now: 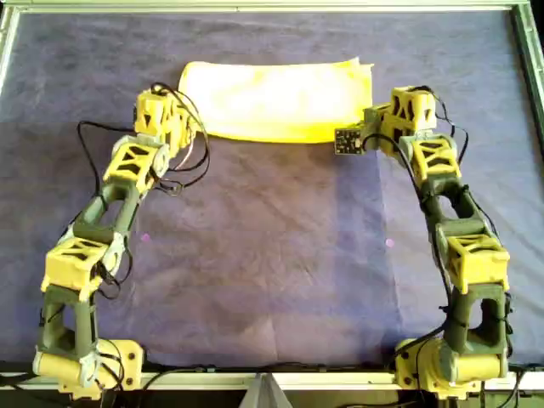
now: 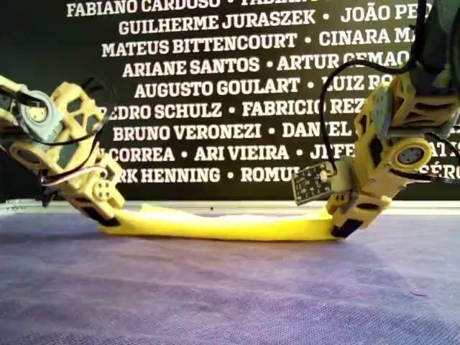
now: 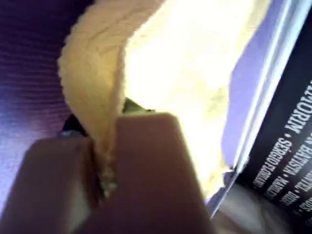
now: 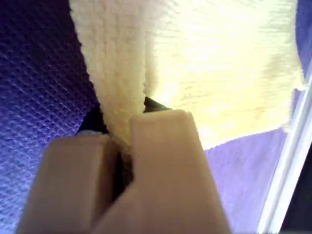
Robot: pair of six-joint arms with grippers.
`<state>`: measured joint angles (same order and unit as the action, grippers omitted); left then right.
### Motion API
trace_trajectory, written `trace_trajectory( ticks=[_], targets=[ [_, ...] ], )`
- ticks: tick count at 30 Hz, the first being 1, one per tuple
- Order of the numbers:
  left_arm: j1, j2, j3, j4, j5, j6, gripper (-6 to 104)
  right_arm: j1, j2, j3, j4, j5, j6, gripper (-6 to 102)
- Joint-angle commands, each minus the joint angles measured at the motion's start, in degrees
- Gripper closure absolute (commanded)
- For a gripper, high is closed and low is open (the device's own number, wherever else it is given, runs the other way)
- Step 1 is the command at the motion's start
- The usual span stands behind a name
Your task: Fold a cloth
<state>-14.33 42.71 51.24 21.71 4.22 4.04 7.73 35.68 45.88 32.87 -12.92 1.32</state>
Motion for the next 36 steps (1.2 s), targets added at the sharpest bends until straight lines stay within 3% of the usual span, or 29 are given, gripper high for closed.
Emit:
trace_trajectory(
  ticks=[1, 11, 26, 36],
  targets=[
    [-0.88, 3.25, -3.96, -1.14, 0.26, -0.18, 98, 0.0, 3.78, -3.34, -1.49, -0.44, 0.18, 96],
    [-0.97, 12.3, 3.6, 0.09, 0.35, 0.44, 98, 0.18, 8.26, -3.25, 10.72, -0.53, -0.79, 96],
    [-1.76, 32.7, 33.31, 0.09, 0.35, -0.18, 98, 0.35, 16.87, -2.72, 23.82, -0.53, -0.79, 96],
    [-1.93, 42.63, 44.56, 0.0, 0.35, -0.18, 98, 1.05, 36.12, 21.18, 23.64, -0.53, -0.88, 96]
  ],
)
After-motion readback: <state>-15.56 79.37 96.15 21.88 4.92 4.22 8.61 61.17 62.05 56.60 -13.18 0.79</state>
